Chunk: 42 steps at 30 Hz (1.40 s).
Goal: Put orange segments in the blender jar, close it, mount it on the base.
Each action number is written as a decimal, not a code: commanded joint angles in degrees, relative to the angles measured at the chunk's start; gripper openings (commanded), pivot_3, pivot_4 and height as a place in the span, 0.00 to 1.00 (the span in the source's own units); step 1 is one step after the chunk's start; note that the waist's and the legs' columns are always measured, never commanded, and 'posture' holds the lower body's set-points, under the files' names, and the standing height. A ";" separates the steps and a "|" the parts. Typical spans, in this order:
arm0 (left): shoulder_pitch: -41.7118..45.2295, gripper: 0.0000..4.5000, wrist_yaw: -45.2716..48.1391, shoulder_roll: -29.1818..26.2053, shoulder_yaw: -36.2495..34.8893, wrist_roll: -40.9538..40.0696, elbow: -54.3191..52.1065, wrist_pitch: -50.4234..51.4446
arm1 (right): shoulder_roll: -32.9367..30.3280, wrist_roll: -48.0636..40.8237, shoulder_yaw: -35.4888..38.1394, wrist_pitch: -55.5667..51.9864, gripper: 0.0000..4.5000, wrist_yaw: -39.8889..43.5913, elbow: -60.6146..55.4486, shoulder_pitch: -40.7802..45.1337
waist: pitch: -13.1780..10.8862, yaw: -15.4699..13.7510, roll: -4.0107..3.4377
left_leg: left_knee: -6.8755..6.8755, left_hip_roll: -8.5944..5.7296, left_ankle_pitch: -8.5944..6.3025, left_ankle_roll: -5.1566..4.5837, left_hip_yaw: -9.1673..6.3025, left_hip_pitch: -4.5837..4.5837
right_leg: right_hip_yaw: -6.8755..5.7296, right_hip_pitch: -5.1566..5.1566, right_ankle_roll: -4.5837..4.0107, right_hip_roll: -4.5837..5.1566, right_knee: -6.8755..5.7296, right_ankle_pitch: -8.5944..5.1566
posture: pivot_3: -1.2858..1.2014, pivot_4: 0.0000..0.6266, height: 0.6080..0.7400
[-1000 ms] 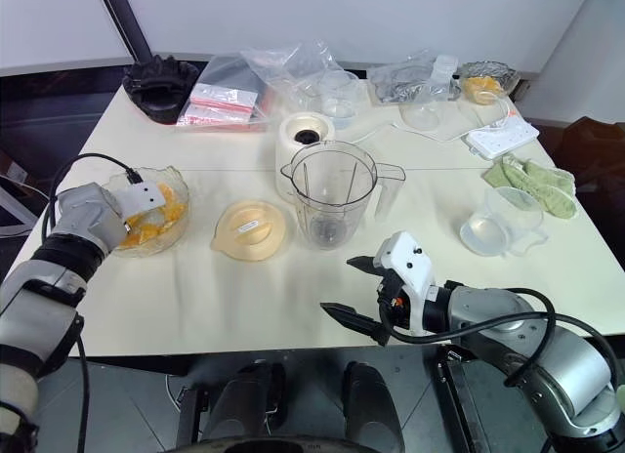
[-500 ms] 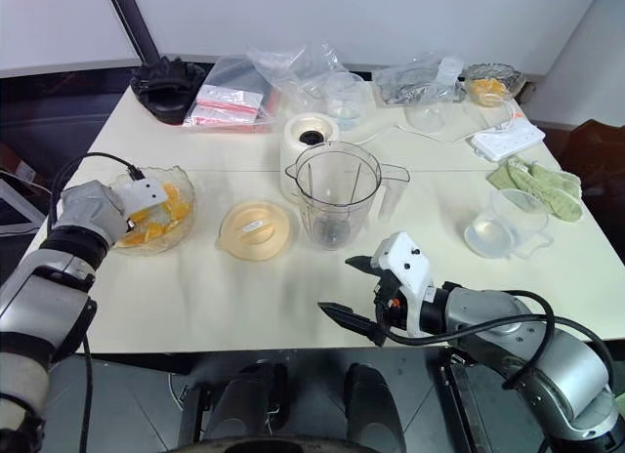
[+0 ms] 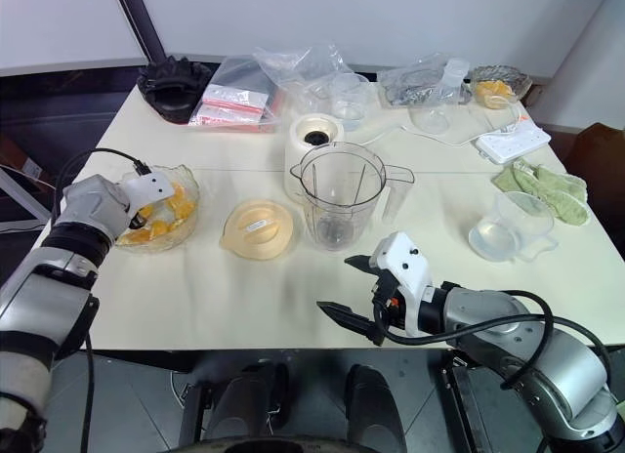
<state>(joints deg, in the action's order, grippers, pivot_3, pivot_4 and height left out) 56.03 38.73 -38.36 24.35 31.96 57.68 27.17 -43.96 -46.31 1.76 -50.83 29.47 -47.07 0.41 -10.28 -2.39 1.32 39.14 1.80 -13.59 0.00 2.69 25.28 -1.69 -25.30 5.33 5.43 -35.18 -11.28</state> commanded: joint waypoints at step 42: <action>-7.85 0.99 5.25 -5.73 -0.20 2.23 -25.70 12.46 | 0.88 1.26 -0.62 2.04 1.00 0.79 0.31 1.00 | 0.16 0.02 -0.15 | -0.07 0.07 -0.01 0.01 -0.01 0.11 | -0.02 -0.12 0.00 -0.07 0.11 -0.02 | 0.52 0.24 1.00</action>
<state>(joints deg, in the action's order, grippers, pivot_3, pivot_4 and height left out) 48.44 45.75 -45.08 23.90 33.31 31.09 40.06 -43.63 -45.10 0.64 -49.93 30.11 -45.72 1.04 -10.11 -2.38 1.17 39.08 1.86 -13.61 0.01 2.67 25.39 -1.72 -25.41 5.32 5.37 -35.07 -11.30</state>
